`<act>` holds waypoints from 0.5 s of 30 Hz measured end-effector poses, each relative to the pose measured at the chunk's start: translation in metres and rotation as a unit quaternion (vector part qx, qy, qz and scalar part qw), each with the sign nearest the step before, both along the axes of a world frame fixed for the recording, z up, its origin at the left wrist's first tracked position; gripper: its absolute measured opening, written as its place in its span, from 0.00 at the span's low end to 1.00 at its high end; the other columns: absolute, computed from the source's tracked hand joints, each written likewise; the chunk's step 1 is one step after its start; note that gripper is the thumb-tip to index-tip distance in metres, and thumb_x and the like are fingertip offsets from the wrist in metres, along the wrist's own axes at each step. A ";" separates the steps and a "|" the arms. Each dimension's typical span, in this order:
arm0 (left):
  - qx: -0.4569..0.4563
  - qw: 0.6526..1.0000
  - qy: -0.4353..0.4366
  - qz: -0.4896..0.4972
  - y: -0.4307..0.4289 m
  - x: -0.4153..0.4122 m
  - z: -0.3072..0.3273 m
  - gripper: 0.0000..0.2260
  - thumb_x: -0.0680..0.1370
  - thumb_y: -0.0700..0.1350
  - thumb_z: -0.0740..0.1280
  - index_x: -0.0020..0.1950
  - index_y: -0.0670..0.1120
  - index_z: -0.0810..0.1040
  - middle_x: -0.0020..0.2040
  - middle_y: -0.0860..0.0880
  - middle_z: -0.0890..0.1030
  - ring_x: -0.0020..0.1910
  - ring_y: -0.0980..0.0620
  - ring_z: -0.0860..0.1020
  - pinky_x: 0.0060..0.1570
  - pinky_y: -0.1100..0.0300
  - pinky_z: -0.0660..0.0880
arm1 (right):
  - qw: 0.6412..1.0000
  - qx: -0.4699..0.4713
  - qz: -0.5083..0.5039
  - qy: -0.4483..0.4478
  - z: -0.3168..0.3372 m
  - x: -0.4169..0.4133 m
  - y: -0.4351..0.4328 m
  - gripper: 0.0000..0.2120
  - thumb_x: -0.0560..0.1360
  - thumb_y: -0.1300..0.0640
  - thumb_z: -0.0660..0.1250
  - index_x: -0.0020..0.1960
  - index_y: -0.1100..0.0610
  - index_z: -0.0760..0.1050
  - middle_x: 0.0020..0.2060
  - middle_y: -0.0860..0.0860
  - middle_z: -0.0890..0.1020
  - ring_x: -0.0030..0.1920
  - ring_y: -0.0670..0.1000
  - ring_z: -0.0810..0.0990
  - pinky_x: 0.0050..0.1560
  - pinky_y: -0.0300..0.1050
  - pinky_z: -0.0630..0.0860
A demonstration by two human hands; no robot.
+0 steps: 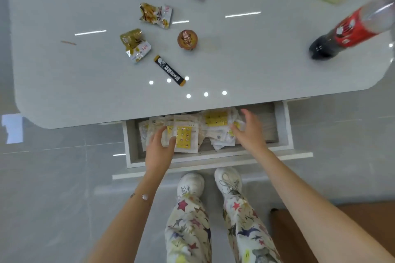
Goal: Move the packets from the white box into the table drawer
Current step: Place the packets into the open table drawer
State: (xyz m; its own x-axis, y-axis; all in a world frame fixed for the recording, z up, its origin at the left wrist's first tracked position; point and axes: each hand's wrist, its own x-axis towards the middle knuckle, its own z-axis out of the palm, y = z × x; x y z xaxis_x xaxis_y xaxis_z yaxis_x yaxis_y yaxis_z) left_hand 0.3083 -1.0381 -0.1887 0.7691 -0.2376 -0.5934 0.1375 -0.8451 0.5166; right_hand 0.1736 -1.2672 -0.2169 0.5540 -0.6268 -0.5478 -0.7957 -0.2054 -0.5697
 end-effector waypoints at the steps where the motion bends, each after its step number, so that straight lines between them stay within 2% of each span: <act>1: 0.004 1.000 0.014 -0.014 0.000 0.004 0.025 0.22 0.79 0.55 0.63 0.72 0.54 0.66 0.71 0.47 0.70 0.67 0.45 0.71 0.63 0.48 0.71 | 0.997 -0.032 0.063 0.004 0.028 0.003 -0.001 0.30 0.75 0.47 0.68 0.73 0.53 0.63 0.68 0.52 0.70 0.68 0.55 0.67 0.66 0.51 0.67; 3: 0.034 0.996 0.030 -0.071 0.002 0.012 0.068 0.23 0.79 0.57 0.62 0.73 0.53 0.65 0.71 0.45 0.71 0.67 0.43 0.71 0.64 0.45 0.70 | 0.984 -0.072 0.161 0.016 0.078 0.011 0.000 0.27 0.75 0.45 0.66 0.71 0.52 0.65 0.68 0.51 0.71 0.69 0.54 0.66 0.67 0.50 0.66; 5: 0.066 0.989 0.001 -0.129 0.003 0.026 0.136 0.24 0.79 0.57 0.61 0.74 0.53 0.64 0.71 0.46 0.71 0.68 0.42 0.69 0.65 0.45 0.69 | 0.968 -0.109 0.225 0.008 0.155 0.027 0.000 0.28 0.76 0.45 0.65 0.73 0.51 0.64 0.70 0.52 0.69 0.71 0.54 0.64 0.69 0.51 0.65; 7: 0.095 0.982 -0.036 -0.161 0.001 0.035 0.182 0.26 0.79 0.58 0.61 0.75 0.54 0.62 0.72 0.48 0.70 0.70 0.43 0.66 0.65 0.45 0.68 | 0.950 -0.142 0.278 0.012 0.205 0.040 0.000 0.30 0.77 0.45 0.63 0.75 0.49 0.60 0.73 0.52 0.66 0.73 0.55 0.61 0.71 0.51 0.62; 10: 0.107 0.972 -0.109 -0.177 0.004 0.041 0.271 0.29 0.78 0.58 0.62 0.77 0.54 0.59 0.75 0.50 0.65 0.72 0.43 0.62 0.66 0.45 0.65 | 0.898 -0.204 0.390 0.002 0.299 0.058 0.008 0.31 0.78 0.47 0.60 0.78 0.48 0.53 0.75 0.53 0.60 0.75 0.55 0.56 0.72 0.50 0.56; 12: 0.129 0.961 -0.154 -0.192 0.008 0.038 0.318 0.31 0.77 0.60 0.62 0.77 0.54 0.56 0.77 0.50 0.61 0.74 0.43 0.59 0.70 0.44 0.61 | 0.872 -0.232 0.430 -0.003 0.350 0.068 0.016 0.32 0.78 0.48 0.59 0.78 0.47 0.49 0.76 0.52 0.57 0.76 0.55 0.53 0.73 0.52 0.53; 15: 0.156 0.949 -0.193 -0.194 0.018 0.028 0.368 0.33 0.77 0.63 0.60 0.78 0.56 0.53 0.79 0.49 0.53 0.77 0.43 0.52 0.73 0.42 0.53 | 0.856 -0.259 0.447 0.003 0.407 0.079 0.034 0.34 0.79 0.49 0.59 0.79 0.47 0.45 0.78 0.53 0.50 0.77 0.56 0.47 0.75 0.56 0.48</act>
